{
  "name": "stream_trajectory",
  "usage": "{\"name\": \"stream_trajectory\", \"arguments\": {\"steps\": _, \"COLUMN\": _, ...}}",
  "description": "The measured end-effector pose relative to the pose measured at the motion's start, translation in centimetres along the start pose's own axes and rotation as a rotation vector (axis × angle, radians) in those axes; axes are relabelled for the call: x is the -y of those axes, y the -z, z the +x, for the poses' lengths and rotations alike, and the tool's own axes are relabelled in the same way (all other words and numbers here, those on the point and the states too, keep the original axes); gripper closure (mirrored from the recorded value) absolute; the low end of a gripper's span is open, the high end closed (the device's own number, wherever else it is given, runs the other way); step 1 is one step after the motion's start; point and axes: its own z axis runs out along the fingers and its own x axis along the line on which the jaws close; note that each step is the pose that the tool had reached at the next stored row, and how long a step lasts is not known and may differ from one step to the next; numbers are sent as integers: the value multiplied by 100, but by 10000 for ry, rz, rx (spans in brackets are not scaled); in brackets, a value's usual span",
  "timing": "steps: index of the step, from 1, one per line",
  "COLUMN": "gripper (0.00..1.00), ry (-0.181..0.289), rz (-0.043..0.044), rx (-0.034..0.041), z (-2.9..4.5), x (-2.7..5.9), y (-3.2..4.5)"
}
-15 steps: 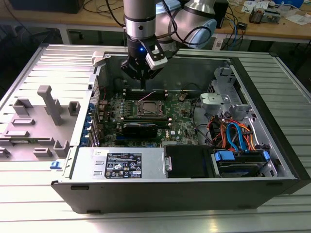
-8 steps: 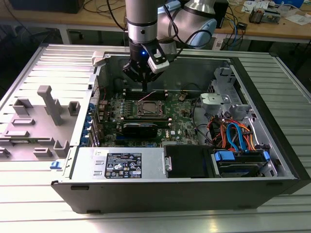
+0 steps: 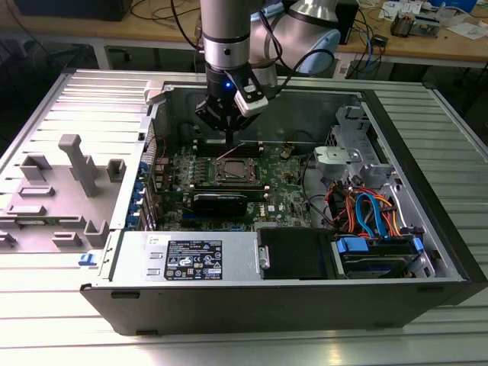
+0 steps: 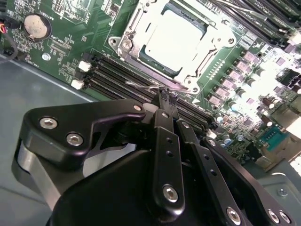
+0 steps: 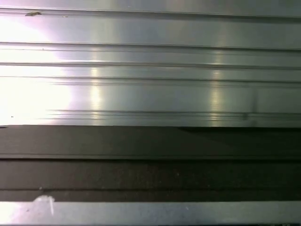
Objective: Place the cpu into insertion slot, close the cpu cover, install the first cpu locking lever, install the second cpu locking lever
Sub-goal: 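Install the first cpu locking lever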
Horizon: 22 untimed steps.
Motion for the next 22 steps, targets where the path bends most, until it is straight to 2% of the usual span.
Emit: {"name": "stream_trajectory", "arguments": {"steps": 22, "gripper": 89, "ry": -12, "rz": 3, "rx": -2, "z": -160, "x": 5, "y": -116}}
